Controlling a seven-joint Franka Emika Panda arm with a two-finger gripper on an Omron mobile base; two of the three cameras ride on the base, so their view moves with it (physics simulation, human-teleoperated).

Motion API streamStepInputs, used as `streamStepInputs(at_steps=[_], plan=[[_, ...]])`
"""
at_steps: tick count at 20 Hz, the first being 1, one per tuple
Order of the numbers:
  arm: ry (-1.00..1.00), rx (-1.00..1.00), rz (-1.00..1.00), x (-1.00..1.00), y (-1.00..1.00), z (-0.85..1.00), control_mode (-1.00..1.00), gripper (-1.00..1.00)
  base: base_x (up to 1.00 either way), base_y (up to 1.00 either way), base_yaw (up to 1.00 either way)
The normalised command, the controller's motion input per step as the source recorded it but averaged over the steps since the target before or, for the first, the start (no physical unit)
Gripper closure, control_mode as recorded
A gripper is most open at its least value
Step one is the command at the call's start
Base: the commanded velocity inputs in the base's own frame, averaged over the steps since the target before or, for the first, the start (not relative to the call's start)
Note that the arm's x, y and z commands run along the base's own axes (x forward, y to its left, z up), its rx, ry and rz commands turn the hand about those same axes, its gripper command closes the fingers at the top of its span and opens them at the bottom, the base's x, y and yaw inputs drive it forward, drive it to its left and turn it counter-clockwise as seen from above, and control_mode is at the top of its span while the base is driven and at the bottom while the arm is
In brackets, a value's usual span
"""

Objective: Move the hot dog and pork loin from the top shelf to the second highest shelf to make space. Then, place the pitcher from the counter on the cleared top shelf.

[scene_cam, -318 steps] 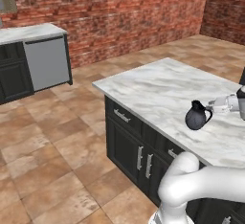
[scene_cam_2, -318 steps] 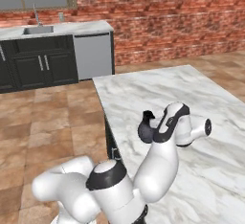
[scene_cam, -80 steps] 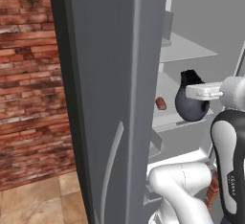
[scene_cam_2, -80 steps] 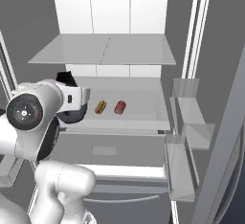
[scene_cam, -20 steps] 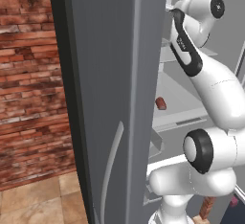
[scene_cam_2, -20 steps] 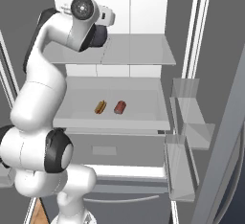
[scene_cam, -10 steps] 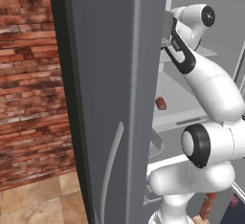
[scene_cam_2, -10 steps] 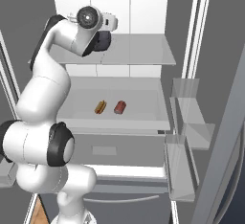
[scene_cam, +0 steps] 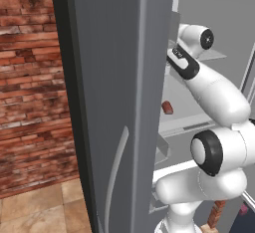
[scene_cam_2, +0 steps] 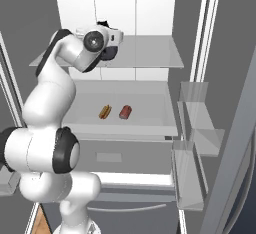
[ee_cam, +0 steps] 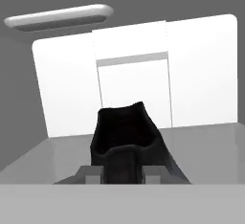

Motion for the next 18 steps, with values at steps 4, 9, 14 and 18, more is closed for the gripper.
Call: streamStepInputs(at_steps=[4, 9, 14, 18], plan=[[-0.14, 0.00, 0.02, 0.01, -0.01, -0.29, -1.00, 1.00, 0.00, 0.00, 0.00], [-0.13, 0.00, 0.03, 0.04, -0.05, -0.22, -1.00, 1.00, 0.00, 0.00, 0.00], [-0.12, 0.00, 0.03, 0.17, -0.05, -0.12, -1.00, 1.00, 0.00, 0.00, 0.00], [-0.09, 0.00, 0.02, 0.23, -0.01, -0.05, -1.00, -1.00, 0.00, 0.00, 0.00]])
